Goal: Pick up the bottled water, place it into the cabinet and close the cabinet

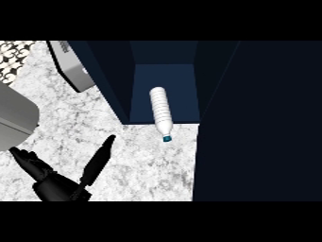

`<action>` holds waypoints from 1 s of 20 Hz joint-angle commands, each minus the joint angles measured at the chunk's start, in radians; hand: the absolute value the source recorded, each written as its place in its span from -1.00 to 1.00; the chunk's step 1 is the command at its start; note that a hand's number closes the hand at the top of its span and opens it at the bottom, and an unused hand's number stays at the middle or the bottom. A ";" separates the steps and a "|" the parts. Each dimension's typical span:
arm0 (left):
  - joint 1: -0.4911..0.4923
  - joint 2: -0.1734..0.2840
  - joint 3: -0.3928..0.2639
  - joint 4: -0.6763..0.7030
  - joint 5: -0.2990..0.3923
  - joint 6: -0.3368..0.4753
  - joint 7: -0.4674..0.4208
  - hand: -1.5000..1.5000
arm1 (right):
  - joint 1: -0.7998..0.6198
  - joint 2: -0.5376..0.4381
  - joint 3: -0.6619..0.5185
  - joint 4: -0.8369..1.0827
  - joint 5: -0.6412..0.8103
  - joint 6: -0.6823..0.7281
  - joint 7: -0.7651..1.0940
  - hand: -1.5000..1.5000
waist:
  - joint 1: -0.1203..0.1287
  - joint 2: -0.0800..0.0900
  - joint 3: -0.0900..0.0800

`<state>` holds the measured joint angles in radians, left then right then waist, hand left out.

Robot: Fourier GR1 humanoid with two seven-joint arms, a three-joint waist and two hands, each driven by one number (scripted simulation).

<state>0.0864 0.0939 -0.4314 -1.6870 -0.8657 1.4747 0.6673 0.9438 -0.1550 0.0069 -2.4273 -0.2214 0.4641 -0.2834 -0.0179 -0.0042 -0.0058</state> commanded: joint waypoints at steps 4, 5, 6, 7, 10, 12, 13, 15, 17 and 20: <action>-0.015 0.038 0.045 0.011 0.097 0.024 -0.034 -1.00 | 0.072 0.005 -0.027 -0.130 -0.060 -0.001 0.005 -1.00 | 0.006 0.000 -0.002; -0.044 0.044 0.060 0.031 0.103 0.024 -0.037 -1.00 | 0.065 0.006 -0.004 -0.162 -0.061 -0.019 0.041 -1.00 | 0.009 0.004 -0.004; -0.052 0.073 0.069 0.043 0.137 0.024 -0.024 -1.00 | 0.075 0.005 0.004 -0.128 -0.041 0.009 -0.001 -1.00 | 0.000 0.002 -0.004; -0.044 0.070 0.061 0.043 0.144 0.024 -0.028 -1.00 | 0.083 -0.026 -0.041 -0.145 -0.085 0.027 -0.007 -1.00 | -0.001 0.002 -0.004; -0.020 0.053 0.062 0.055 0.147 0.024 -0.075 -1.00 | 0.119 -0.013 -0.034 -0.116 -0.052 0.043 -0.059 -1.00 | -0.003 -0.002 -0.004; -0.029 0.083 0.116 0.063 0.176 0.024 -0.066 -1.00 | 0.150 -0.013 -0.031 -0.131 -0.046 0.050 -0.074 -1.00 | -0.006 -0.002 -0.006; -0.010 0.037 0.078 0.051 0.163 0.024 -0.101 -1.00 | 0.134 -0.020 -0.056 -0.114 -0.059 0.047 -0.080 -1.00 | 0.005 -0.001 -0.005; -0.024 0.100 0.112 0.047 0.211 0.024 -0.087 -1.00 | 0.165 -0.008 -0.057 -0.119 -0.055 0.052 -0.103 -1.00 | 0.000 -0.001 -0.004; -0.022 0.067 0.088 0.061 0.213 0.024 -0.116 -1.00 | 0.130 -0.006 -0.039 -0.109 -0.047 0.039 -0.090 -1.00 | 0.013 0.003 -0.005; -0.058 0.066 0.116 0.080 0.238 0.024 -0.128 -1.00 | 0.184 -0.012 -0.053 -0.117 -0.041 0.058 -0.116 -1.00 | -0.005 0.001 -0.007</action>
<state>0.0551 0.1590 -0.3311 -1.6172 -0.6615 1.4837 0.5570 1.0687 -0.1642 -0.0349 -2.4174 -0.2154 0.5232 -0.4352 -0.0164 -0.0034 -0.0113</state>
